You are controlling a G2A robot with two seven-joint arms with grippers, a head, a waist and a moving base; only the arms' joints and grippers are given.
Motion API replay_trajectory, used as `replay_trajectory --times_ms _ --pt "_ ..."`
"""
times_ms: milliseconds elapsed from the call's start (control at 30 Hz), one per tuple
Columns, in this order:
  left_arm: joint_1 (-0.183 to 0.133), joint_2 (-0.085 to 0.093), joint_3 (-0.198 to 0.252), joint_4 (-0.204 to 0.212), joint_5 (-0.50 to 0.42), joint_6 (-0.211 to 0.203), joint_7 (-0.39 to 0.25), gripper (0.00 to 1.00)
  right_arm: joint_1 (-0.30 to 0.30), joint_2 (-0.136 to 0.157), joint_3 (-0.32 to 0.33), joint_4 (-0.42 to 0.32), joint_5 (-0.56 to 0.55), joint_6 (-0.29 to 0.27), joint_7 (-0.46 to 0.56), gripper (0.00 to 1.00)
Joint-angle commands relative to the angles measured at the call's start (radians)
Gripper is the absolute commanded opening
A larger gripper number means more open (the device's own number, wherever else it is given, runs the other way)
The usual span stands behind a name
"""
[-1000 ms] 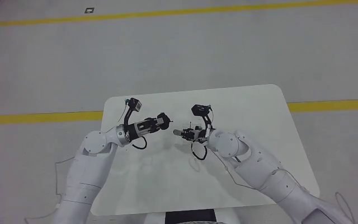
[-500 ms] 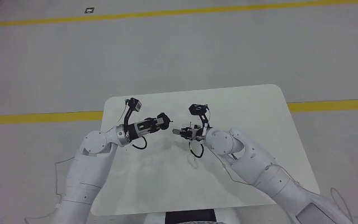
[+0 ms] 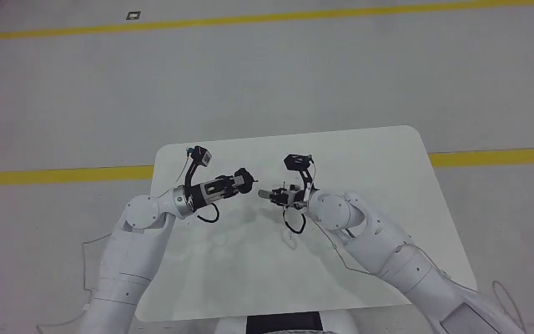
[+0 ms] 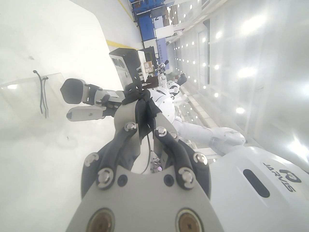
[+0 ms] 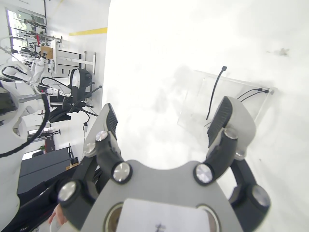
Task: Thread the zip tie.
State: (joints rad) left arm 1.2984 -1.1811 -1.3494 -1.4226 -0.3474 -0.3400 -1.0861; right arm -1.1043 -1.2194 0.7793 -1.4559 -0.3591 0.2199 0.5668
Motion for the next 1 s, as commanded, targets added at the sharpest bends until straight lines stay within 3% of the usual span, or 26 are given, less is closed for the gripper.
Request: replay_trajectory --times_ms 0,33,67,100,333,467,967 --pt "0.000 0.000 0.000 0.000 0.000 0.000 0.000 0.00 0.006 -0.003 0.001 0.010 0.001 -0.006 0.003 1.00" --pt "0.000 0.000 0.000 0.000 0.000 0.000 0.000 0.00 0.010 -0.005 0.001 0.017 0.001 -0.011 0.005 0.88" --pt "0.000 0.000 0.000 0.000 0.000 0.000 0.000 0.00 0.012 -0.006 0.001 0.023 0.000 -0.013 0.005 0.65" --pt "0.000 0.000 0.000 0.000 0.000 0.000 0.000 0.00 0.015 -0.007 0.000 0.030 -0.004 -0.014 0.006 0.53" --pt "0.000 0.000 0.000 0.000 0.000 0.000 0.000 0.00 0.026 -0.019 -0.007 0.066 -0.022 -0.003 0.004 0.31" --pt "0.000 0.000 0.000 0.000 0.000 0.000 0.000 0.00 0.031 -0.024 -0.012 0.079 -0.048 0.020 0.002 0.26" --pt "0.000 0.000 0.000 0.000 0.000 0.000 0.000 0.00 0.035 -0.040 -0.031 0.100 -0.161 0.106 0.011 0.22"
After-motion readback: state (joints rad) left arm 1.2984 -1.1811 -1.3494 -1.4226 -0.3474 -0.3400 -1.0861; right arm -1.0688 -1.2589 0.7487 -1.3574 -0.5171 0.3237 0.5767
